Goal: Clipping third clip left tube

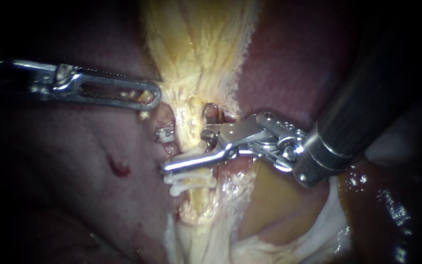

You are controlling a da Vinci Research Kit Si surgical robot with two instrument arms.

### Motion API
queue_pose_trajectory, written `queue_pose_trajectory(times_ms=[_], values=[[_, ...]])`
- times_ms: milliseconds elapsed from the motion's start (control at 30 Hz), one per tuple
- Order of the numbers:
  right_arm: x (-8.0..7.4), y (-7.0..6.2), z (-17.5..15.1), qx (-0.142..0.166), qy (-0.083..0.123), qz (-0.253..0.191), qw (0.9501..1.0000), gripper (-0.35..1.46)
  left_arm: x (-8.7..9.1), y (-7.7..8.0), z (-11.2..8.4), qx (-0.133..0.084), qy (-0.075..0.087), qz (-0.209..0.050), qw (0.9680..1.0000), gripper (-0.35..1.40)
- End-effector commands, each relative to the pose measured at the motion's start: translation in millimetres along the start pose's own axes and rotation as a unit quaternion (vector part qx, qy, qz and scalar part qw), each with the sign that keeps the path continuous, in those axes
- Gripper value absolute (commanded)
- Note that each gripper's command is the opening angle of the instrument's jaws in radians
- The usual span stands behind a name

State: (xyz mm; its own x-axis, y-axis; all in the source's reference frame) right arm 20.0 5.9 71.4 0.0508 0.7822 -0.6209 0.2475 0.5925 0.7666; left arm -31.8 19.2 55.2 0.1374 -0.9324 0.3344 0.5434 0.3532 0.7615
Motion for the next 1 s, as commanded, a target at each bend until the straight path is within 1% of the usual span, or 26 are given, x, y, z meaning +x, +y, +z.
queue_pose_trajectory(times_ms=[33,100,233,400,467,500,567,633,700,733,767,800,833,900,1000], values=[[0.0,-0.1,0.1,0.001,0.001,0.001,1.0,0.5,0.0,0.1,0.0,0.0,0.0,0.0,1.0,-0.35],[0.0,-0.3,0.2,0.008,0.002,0.002,1.0,0.5,0.0,0.1,0.0,0.0,0.0,0.0,1.0,-0.35],[-0.1,-1.1,0.5,0.029,0.008,0.007,0.9995,0.5,0.0,0.3,0.1,0.001,0.0,0.0,1.0,-0.35],[0.2,-2.6,1.3,0.056,0.016,0.014,0.9982,0.5,0.0,0.4,0.1,0.001,0.0,0.001,1.0,-0.35],[0.3,-3.3,1.6,0.073,0.024,0.018,0.9969,0.5,0.0,0.4,0.1,0.001,0.0,0.001,1.0,-0.35],[0.3,-3.6,1.7,0.071,0.029,0.02,0.9968,0.5,0.0,0.4,0.1,0.001,0.0,0.001,1.0,-0.35],[0.4,-4.1,2.0,0.055,0.036,0.024,0.9975,0.5,0.1,0.5,0.2,0.001,0.0,0.001,1.0,-0.35],[0.5,-4.4,2.1,0.054,0.037,0.026,0.9975,0.5,0.1,0.5,0.2,0.001,0.0,0.001,1.0,-0.35],[0.6,-4.6,2.2,0.046,0.04,0.028,0.9978,0.5,0.1,0.5,0.2,0.001,0.0,0.001,1.0,-0.35],[0.7,-4.6,2.2,0.033,0.045,0.03,0.998,0.5,0.1,0.5,0.2,0.001,0.0,0.001,1.0,-0.35],[0.7,-4.6,2.2,0.012,0.053,0.034,0.9979,0.5,0.1,0.5,0.2,0.001,0.0,0.001,1.0,-0.35],[0.8,-4.6,2.2,-0.001,0.058,0.036,0.9977,0.5,0.1,0.5,0.2,0.001,0.0,0.001,1.0,-0.35],[0.9,-4.6,2.1,-0.008,0.06,0.037,0.9975,0.5,0.1,0.5,0.2,0.001,0.0,0.001,1.0,-0.35],[1.2,-4.6,2.0,-0.011,0.061,0.037,0.9974,0.5,0.1,0.5,0.2,0.001,0.0,0.001,1.0,-0.35],[1.5,-4.6,1.6,-0.031,0.068,0.041,0.9963,0.5,0.1,0.5,0.2,0.001,0.0,0.001,1.0,-0.35]])
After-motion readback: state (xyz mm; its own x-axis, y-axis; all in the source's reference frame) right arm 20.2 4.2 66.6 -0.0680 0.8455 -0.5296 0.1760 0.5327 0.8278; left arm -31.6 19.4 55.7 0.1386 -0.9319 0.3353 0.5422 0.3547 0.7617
